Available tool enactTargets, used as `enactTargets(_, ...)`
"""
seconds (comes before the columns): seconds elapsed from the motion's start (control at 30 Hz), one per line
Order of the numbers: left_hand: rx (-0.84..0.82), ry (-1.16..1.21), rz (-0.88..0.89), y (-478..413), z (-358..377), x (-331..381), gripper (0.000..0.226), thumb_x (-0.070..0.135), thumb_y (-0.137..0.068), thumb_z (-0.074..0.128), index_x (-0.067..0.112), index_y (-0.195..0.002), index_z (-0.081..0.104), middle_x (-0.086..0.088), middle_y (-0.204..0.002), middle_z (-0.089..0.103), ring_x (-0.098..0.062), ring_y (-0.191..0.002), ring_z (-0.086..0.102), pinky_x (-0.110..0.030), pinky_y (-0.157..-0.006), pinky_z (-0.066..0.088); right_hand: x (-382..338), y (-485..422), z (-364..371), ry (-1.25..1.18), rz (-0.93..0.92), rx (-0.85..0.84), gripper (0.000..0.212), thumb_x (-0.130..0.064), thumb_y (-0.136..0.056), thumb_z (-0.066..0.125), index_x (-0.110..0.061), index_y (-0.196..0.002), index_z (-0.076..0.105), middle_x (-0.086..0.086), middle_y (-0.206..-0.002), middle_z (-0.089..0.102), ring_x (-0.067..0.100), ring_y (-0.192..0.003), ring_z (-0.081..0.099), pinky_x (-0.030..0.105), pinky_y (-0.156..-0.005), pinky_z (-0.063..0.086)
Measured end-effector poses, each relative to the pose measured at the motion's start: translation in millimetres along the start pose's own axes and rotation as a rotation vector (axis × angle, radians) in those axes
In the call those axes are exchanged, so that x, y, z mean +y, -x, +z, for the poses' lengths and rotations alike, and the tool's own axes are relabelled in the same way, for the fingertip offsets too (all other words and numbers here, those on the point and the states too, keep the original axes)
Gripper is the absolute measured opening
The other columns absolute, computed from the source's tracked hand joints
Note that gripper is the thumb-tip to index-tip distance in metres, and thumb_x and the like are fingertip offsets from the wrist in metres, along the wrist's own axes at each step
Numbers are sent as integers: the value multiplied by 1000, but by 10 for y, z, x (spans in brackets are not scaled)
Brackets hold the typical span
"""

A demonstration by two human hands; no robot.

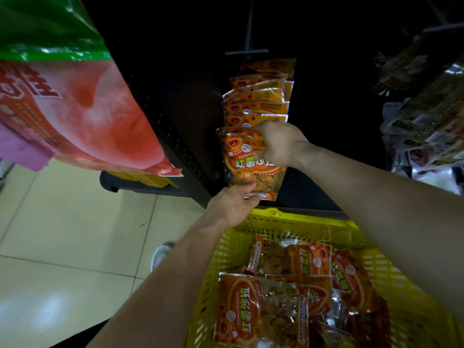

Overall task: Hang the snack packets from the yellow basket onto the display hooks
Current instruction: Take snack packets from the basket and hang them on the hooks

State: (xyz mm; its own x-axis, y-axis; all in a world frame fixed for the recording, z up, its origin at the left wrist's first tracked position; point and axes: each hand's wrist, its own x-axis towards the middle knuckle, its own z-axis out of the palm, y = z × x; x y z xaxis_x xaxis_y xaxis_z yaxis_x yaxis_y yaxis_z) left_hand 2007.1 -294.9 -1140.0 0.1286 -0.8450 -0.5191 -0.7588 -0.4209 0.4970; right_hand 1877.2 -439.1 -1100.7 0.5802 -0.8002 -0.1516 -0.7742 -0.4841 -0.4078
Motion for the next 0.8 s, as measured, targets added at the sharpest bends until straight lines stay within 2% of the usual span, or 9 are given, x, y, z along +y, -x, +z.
enactTargets(0.17,-71,-204,-20,4,8,-11,57,69,-93,41,44,-143,46,9,-149,51,-20,-133,50,-37,-103,40,-36,129,101,14,18,5,79,-40,-66,88,-27,-134,49,2,-125,62,27,-112,60,38,-85,51)
enactTargets(0.27,-54,-90,-41,-7,-5,-23,58,72,-91,42,42,-139,52,9,-144,56,-19,-130,53,-36,-104,42,-95,129,110,87,5,5,81,-43,-67,86,-27,-137,49,3,-124,56,28,-116,56,42,-86,53)
enactTargets(0.37,-25,34,-19,22,4,-62,51,65,-93,48,43,-140,51,8,-140,60,-16,-128,56,-43,-108,44,-133,130,34,72,-3,-29,82,-54,-68,81,-29,-139,50,0,-128,58,25,-115,58,41,-88,53)
enactTargets(0.47,-19,-10,-23,28,14,-60,50,64,-94,45,48,-141,47,9,-142,58,-17,-129,55,-44,-108,44,-135,154,-38,36,-3,-8,76,-62,-73,71,-32,-139,50,-2,-128,64,23,-114,61,41,-88,54)
enactTargets(0.6,-18,-136,-42,38,32,-7,53,68,-94,38,51,-144,40,13,-143,56,-18,-131,52,-40,-106,43,-158,173,11,-2,-26,-77,60,-53,-84,68,-30,-137,54,1,-129,64,24,-115,61,42,-91,54)
enactTargets(0.7,-20,-196,-55,61,60,-17,53,66,-96,35,49,-146,39,14,-144,56,-18,-132,51,-40,-106,42,-225,152,54,-2,-28,-81,60,-54,-82,71,-28,-133,56,2,-128,65,26,-115,61,43,-90,54)
enactTargets(0.8,-18,-171,-89,73,51,-71,53,66,-95,37,49,-144,42,11,-146,54,-20,-131,52,-38,-106,42,-262,116,69,36,-9,-75,66,-62,-75,74,-28,-129,58,1,-122,67,25,-111,63,40,-84,55)
